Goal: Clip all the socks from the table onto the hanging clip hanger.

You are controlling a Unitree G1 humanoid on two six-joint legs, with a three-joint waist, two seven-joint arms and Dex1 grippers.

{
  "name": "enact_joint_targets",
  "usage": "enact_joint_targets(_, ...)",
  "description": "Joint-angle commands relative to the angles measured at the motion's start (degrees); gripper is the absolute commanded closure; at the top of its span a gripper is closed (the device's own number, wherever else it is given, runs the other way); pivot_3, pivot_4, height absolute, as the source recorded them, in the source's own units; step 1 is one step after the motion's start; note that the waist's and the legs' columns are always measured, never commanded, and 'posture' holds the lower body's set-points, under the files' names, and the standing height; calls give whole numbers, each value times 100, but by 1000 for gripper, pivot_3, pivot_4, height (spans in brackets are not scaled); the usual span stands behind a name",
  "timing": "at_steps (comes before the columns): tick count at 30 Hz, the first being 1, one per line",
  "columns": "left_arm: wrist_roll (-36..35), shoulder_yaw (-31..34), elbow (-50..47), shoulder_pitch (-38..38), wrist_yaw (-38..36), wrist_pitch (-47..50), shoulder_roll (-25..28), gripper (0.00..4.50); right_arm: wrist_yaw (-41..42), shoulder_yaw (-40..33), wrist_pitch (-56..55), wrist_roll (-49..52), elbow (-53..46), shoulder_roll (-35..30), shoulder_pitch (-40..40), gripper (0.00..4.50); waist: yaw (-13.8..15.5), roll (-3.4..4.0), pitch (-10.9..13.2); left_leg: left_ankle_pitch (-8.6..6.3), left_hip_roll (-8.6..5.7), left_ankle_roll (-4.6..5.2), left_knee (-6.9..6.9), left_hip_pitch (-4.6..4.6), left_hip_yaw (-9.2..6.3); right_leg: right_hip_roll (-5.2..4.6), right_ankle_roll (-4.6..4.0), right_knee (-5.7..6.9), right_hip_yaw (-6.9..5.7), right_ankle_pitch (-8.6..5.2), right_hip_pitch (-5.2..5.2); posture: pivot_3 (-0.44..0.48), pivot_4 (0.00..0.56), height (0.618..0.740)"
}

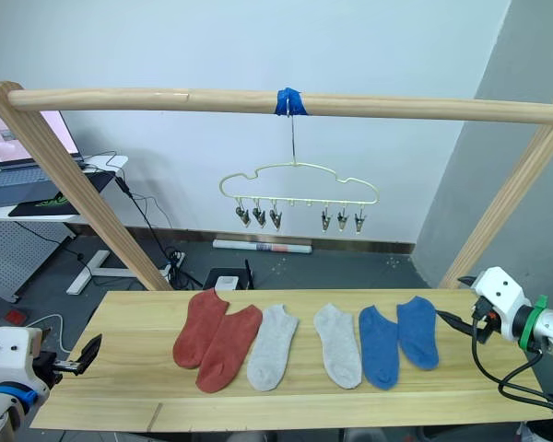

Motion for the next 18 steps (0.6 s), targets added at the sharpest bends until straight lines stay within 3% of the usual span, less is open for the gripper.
enact_joint_targets(1,-44,117,-358,-41,-24,33,89,0,7,-51,-103,-26,-58,-45,-11,15,0,0,0,0,0,0,0,0,0,0,0,0,0,0,0,-76,27,735)
enact_joint_targets(9,-585,209,-869,-86,-662,134,161,0,-42,-69,-115,-11,-162,-9,76,15,-20,-5,-9,0,1,0,0,0,0,1,0,0,1,0,0,-84,26,735)
enact_joint_targets(14,-303,192,-798,-152,-468,-43,156,0,-72,-91,-247,-23,-160,10,89,15,-62,2,-15,0,1,0,0,0,0,3,0,1,3,0,0,-93,24,735)
enact_joint_targets(18,-645,144,-1004,-319,-544,87,-3,0,-91,-126,-294,3,-213,18,162,15,-75,-4,-20,0,1,0,0,0,0,5,0,1,5,1,1,-101,26,735)
